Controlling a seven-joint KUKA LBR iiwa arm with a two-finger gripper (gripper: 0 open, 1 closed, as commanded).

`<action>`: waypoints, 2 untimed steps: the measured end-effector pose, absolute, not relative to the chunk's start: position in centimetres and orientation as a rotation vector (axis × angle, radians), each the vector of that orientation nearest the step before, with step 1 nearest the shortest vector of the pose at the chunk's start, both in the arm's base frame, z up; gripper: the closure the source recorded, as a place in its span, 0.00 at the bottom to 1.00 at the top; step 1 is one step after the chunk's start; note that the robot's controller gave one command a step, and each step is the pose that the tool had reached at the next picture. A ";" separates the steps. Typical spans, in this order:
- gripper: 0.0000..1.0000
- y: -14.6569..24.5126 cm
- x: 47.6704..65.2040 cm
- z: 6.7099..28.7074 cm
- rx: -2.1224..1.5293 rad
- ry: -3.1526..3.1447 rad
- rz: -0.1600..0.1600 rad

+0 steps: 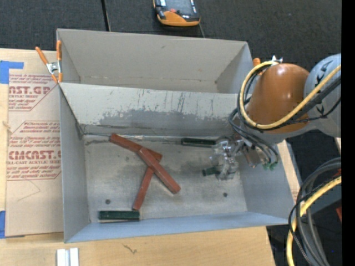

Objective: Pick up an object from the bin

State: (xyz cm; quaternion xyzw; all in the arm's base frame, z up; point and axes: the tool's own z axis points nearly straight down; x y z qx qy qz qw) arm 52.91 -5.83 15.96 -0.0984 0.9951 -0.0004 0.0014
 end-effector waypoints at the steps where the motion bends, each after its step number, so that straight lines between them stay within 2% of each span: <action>1: 1.00 -5.8 52.9 16.3 -0.309 3.124 -0.001; 2: 1.00 -5.8 52.9 16.8 -0.310 3.127 0.000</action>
Offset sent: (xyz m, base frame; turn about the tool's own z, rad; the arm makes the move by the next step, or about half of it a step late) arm 0.0000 0.0000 0.0322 0.0000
